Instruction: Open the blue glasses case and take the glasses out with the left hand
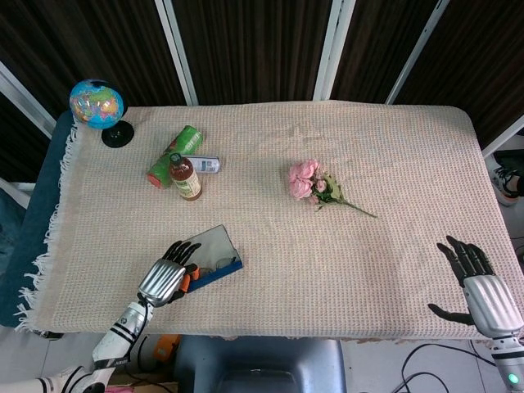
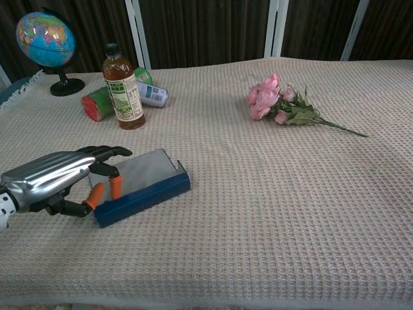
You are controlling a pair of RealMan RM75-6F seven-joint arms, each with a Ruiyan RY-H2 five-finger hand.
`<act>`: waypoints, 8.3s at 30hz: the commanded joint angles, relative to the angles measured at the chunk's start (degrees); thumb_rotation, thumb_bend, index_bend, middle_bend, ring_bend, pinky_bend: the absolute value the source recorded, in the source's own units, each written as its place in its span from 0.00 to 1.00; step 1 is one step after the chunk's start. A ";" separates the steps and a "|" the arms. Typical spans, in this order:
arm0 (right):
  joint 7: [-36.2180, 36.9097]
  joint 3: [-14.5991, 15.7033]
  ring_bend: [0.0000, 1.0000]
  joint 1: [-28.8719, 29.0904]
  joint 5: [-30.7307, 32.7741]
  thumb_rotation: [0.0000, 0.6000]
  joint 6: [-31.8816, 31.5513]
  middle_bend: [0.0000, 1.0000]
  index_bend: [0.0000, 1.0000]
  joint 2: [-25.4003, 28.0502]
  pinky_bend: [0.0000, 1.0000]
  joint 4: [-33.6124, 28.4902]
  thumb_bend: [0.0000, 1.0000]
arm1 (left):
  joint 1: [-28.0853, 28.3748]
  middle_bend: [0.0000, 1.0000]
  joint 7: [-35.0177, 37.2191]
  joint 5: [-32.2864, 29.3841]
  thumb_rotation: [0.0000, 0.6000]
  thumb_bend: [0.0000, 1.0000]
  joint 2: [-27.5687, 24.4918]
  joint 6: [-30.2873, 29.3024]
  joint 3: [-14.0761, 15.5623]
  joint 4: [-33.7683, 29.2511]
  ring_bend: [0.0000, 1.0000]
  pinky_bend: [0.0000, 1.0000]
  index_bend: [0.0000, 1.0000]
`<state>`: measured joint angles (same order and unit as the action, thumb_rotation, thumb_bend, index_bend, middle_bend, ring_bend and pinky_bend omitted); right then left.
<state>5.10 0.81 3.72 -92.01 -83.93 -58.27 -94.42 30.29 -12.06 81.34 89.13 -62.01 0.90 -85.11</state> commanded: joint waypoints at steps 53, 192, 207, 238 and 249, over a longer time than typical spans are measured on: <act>12.54 0.54 0.00 -2.62 -2.93 1.00 -6.61 0.00 0.00 2.96 0.00 3.66 0.02 | 5.78 0.00 -9.74 3.46 1.00 0.68 18.69 5.40 -4.77 5.38 0.00 0.00 0.28; 10.92 0.29 0.00 -2.08 -2.36 1.00 -4.90 0.00 0.00 2.99 0.00 3.11 0.02 | 12.49 0.00 0.50 -15.63 1.00 0.50 23.90 -1.83 -17.50 13.68 0.00 0.00 0.49; 10.52 0.23 0.00 -2.07 -2.29 1.00 -4.86 0.00 0.00 2.86 0.00 3.04 0.02 | 12.06 0.00 4.74 -11.65 1.00 0.53 24.95 -4.11 -17.55 16.55 0.00 0.00 0.51; 10.63 0.18 0.00 -2.03 -2.25 1.00 -4.81 0.00 0.00 2.86 0.00 3.07 0.02 | 13.36 0.00 2.92 -16.80 1.00 0.51 25.40 0.73 -21.08 28.43 0.00 0.00 0.43; 10.57 0.35 0.00 -2.09 -2.67 1.00 -5.00 0.00 0.00 2.84 0.00 3.17 0.02 | 12.01 0.00 -8.03 -27.19 1.00 0.46 20.08 8.00 -20.45 19.82 0.00 0.00 0.01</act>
<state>15.67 1.16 1.64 -94.68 -88.93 -55.44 -91.26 42.97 -18.37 56.54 111.19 -55.38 -19.66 -62.17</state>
